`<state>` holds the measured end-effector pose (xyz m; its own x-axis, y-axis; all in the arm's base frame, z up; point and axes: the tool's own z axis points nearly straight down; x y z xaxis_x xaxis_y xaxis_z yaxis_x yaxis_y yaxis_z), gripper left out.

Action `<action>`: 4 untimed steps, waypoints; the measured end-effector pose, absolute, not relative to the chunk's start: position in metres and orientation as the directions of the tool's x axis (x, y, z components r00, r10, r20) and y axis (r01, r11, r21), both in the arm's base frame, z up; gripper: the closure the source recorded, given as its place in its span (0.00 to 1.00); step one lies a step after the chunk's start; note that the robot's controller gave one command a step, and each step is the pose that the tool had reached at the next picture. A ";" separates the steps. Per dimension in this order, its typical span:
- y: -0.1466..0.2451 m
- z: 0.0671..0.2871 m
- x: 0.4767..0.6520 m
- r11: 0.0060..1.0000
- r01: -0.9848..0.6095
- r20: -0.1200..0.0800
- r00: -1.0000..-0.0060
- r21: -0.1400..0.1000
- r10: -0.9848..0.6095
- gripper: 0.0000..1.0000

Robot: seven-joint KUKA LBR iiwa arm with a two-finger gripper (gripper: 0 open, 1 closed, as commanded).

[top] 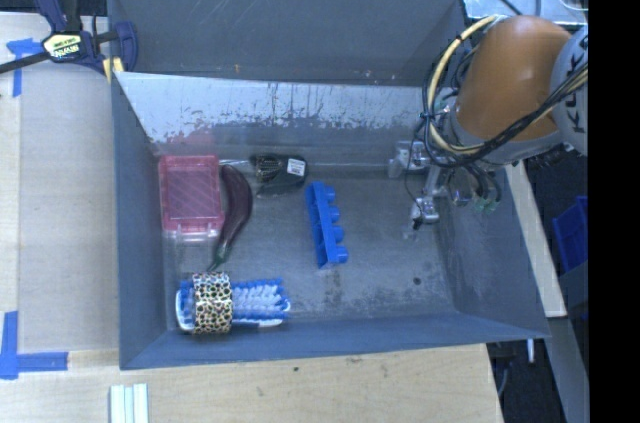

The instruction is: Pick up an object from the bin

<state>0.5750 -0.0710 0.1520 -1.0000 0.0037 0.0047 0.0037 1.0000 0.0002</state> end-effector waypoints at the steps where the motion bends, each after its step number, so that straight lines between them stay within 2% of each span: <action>1: -0.071 0.157 0.577 1.000 0.001 -0.004 -1.000 -0.001 0.001 0.00; 2: 0.019 0.069 0.608 0.940 -0.340 0.002 -0.940 0.004 -0.340 0.00; 3: -0.006 0.135 0.612 0.942 -0.335 -0.008 -0.942 -0.003 -0.335 0.00; 4: 0.052 0.100 0.594 0.858 -0.513 0.000 -0.858 0.006 -0.513 0.00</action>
Offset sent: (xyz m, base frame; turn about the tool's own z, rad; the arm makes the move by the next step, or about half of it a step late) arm 0.0329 0.0874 -0.0820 -0.3510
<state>0.5945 0.0520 0.0999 -0.8584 -0.5129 0.0000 -0.5129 0.8584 0.0061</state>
